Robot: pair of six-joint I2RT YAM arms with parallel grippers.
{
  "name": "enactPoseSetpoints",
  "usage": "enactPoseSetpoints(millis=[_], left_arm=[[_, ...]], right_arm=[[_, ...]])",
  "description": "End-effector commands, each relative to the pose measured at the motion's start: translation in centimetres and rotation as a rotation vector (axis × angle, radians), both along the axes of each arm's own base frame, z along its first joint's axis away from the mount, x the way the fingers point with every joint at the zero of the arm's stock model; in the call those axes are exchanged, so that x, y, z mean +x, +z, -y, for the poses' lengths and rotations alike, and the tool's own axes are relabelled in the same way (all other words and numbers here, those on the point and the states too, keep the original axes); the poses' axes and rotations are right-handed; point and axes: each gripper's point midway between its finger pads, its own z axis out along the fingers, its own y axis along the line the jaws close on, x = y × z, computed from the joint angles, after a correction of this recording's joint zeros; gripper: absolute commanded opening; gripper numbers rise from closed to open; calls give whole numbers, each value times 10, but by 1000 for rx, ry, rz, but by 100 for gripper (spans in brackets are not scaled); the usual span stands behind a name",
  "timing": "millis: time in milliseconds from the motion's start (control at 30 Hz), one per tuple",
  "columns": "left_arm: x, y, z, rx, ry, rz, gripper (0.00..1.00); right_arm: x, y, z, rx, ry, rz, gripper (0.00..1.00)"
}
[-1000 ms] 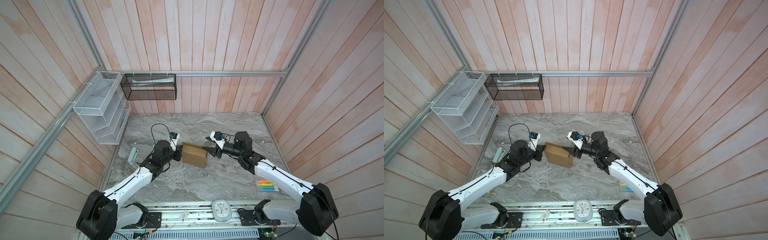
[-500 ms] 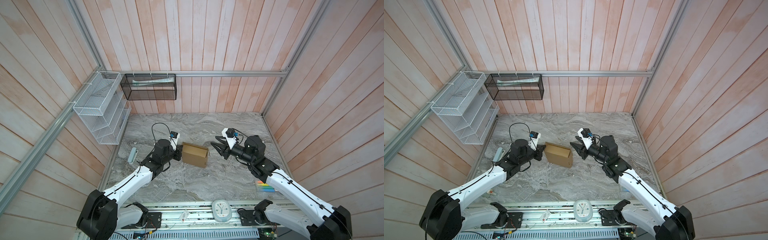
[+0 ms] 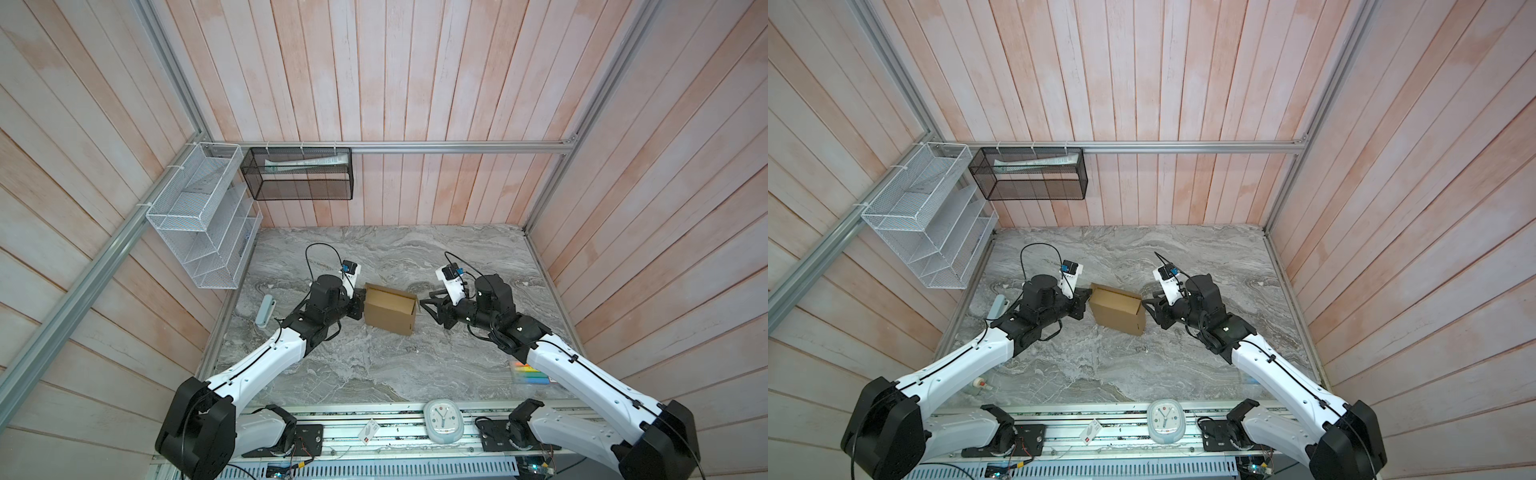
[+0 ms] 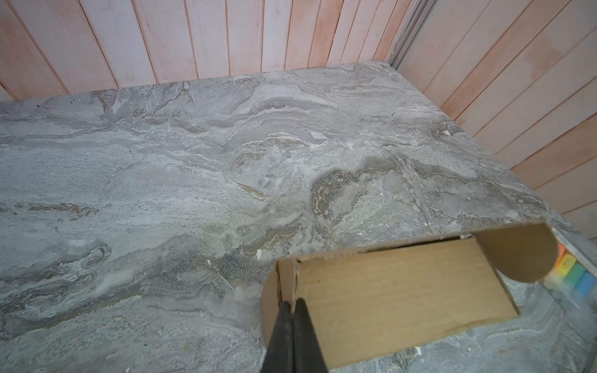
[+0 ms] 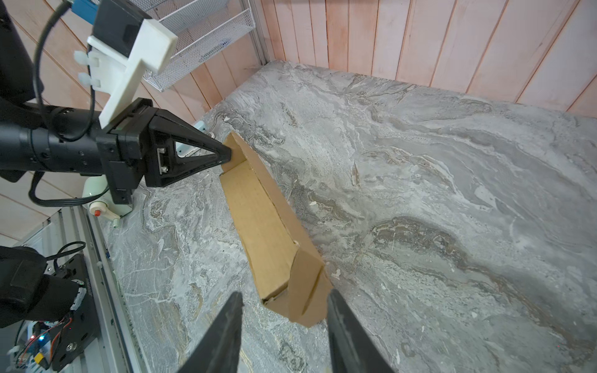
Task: Assemble paper box
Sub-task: Fold and tuck the lid into the gap.
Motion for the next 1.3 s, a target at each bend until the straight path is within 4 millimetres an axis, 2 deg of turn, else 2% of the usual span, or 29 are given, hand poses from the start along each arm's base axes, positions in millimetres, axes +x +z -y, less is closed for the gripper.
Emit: enactPoseSetpoints(millis=[0,400,1267], left_arm=[[-7,-17,-1,45,-11,-82,0],[-6,-14,3,47,-23,-103,0],[-4,-8,6,57,-29,-141,0]], right_arm=[[-1,-3,-3,11,-10,-51,43],[-4,-17,-16,14,39,-114,39],[-9,-20,-24,19,98,-158,36]])
